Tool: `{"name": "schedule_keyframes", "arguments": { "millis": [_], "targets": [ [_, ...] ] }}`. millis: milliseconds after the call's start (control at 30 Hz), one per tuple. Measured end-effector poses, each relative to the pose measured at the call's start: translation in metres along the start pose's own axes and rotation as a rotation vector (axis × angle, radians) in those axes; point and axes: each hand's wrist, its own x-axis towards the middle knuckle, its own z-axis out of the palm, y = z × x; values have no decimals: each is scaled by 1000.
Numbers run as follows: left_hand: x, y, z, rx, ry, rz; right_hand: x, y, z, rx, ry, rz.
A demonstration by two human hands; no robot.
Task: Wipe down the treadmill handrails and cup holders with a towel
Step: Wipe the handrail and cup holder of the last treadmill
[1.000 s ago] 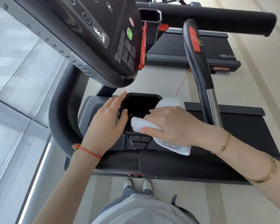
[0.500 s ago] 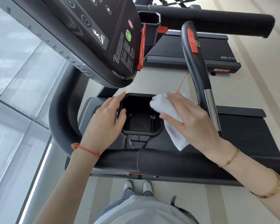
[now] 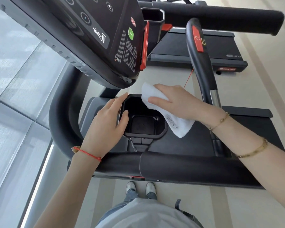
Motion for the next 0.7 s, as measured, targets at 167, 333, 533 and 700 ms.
{"name": "schedule_keyframes", "arguments": {
  "millis": [167,333,533,700],
  "targets": [
    [0,-1,2,21,8,-40,-32,9,0,156,-17,-34],
    [-1,3,1,46,-9,-82,-1,6,-5,166,-55,-3],
    [0,3,0,42,-26,-76,42,-23,10,-368,-115,-190],
    [-1,1,0,43,-10,-70,22,-5,12,-262,24,-133]
  ]
}}
